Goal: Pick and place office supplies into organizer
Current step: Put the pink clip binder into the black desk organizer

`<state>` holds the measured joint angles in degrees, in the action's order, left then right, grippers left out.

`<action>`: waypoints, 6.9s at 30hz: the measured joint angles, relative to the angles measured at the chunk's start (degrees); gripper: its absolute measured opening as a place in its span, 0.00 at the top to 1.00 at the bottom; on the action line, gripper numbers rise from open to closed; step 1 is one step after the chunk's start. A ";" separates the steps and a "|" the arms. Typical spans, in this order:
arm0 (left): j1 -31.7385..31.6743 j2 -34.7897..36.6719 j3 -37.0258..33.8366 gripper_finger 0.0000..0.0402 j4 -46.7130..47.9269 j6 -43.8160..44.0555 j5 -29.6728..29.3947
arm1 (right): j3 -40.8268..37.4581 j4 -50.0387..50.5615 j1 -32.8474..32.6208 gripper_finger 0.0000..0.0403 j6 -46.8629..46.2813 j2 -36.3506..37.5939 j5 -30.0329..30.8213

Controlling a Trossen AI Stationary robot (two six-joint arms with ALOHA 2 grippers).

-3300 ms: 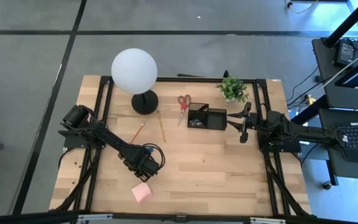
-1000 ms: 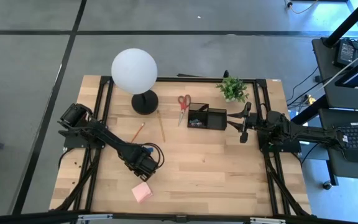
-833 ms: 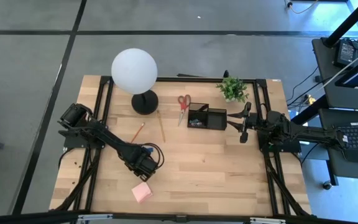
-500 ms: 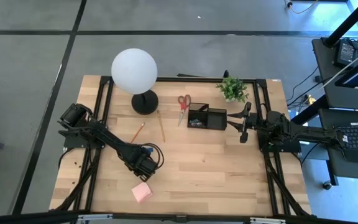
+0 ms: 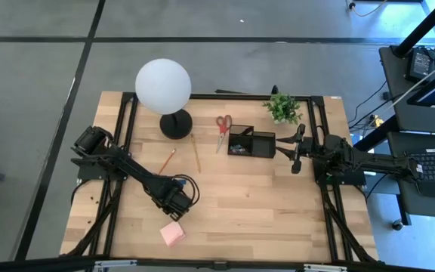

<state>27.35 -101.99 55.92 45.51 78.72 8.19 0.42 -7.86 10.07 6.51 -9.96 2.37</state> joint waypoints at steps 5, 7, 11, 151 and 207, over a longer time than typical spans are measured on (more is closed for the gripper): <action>0.00 0.00 0.18 0.75 0.05 0.02 -0.24 | 0.01 0.00 0.01 0.64 0.01 0.00 0.02; -0.02 0.00 0.18 0.75 0.01 0.02 -0.13 | 0.00 -0.01 0.01 0.64 0.01 0.02 0.01; -0.02 0.00 0.22 0.75 -0.02 0.00 -0.11 | 0.01 0.00 0.00 0.64 0.01 0.01 0.00; -1.26 -9.42 12.82 0.59 9.03 -23.36 0.50 | -0.01 -0.33 0.01 0.64 -1.60 0.00 1.56; -4.47 -9.99 23.31 0.84 12.21 -28.70 -8.24 | -0.01 -0.44 0.00 0.64 -1.32 0.00 1.68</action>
<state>22.89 -111.98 79.22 57.73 50.02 -0.06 0.40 -8.29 10.07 5.20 -9.96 4.05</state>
